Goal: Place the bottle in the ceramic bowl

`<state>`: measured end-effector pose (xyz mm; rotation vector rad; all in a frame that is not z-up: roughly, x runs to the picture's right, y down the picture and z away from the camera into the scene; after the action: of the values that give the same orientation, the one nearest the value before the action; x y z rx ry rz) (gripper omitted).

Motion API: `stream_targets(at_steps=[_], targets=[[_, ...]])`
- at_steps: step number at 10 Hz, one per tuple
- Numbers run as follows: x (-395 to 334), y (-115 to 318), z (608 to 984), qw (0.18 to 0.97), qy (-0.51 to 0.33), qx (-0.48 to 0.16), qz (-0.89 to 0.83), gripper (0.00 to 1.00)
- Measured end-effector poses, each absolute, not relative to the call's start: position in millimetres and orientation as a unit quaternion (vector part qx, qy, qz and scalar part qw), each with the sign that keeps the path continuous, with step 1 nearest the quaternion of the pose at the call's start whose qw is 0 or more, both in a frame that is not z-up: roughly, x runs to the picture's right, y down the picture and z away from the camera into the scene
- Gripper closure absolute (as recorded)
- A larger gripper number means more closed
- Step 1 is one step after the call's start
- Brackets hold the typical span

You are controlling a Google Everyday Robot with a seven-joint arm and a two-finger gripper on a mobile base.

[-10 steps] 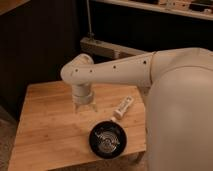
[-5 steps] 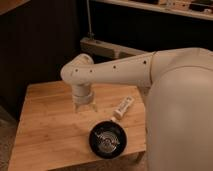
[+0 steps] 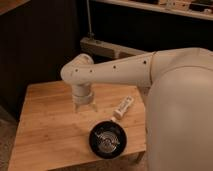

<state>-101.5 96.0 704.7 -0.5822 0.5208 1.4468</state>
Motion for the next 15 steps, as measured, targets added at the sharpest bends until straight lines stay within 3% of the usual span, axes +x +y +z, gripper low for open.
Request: stream_targets(at_steps=[11, 15], targets=[[-100.8, 95.8, 706.8, 0.676, 0.236, -0.261, 0.648, 0.35], [-45.4, 79.1, 739.4, 0.607, 0.266, -0.224, 0.715, 0.35]])
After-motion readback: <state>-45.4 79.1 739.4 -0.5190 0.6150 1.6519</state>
